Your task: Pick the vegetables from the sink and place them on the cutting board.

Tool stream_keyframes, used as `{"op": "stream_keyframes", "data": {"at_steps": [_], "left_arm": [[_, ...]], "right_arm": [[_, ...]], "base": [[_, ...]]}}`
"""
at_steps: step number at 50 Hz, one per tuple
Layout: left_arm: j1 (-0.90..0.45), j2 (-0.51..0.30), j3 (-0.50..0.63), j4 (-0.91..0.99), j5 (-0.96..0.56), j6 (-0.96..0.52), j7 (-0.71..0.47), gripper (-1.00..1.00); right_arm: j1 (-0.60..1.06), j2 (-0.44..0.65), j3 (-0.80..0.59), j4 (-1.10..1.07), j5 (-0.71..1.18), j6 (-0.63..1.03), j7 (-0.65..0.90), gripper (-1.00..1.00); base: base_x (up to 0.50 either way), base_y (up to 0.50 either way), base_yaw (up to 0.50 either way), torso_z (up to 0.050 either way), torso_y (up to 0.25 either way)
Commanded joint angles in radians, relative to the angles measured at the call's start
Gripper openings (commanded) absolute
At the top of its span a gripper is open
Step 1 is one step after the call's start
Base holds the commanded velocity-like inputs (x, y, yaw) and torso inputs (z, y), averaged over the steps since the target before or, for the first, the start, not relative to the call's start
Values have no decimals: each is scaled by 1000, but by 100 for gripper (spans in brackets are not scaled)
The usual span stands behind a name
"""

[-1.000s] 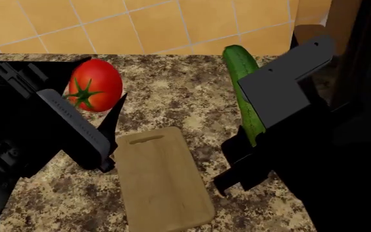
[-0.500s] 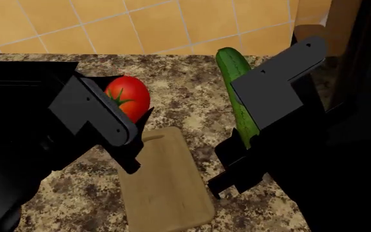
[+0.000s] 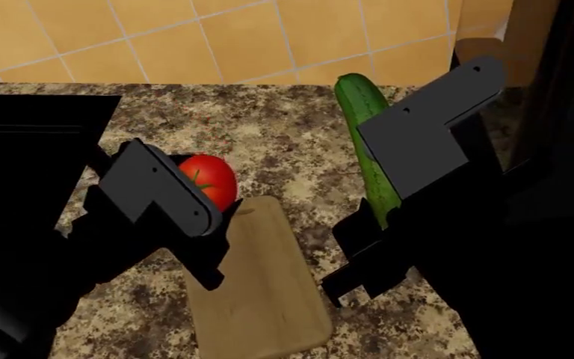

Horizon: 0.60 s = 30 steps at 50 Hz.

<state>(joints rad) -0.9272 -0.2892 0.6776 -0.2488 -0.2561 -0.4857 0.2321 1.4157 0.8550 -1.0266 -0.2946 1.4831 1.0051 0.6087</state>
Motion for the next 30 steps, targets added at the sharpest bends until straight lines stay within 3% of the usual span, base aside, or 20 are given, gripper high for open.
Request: {"op": "stream_keyframes", "data": {"at_steps": [1,30], "left_arm": [[21,7,-1,-40,-47,11,-25,-100],[51,14,35,-92,-35,21,-23,-100]], "right_arm": [[6,2,12,-5,-49,10,-13,-100],[-5,6,10,-6,-54,-1,-16,-100]], "base": [[0,0,0,0,0],[0,0,0,0,1]]}}
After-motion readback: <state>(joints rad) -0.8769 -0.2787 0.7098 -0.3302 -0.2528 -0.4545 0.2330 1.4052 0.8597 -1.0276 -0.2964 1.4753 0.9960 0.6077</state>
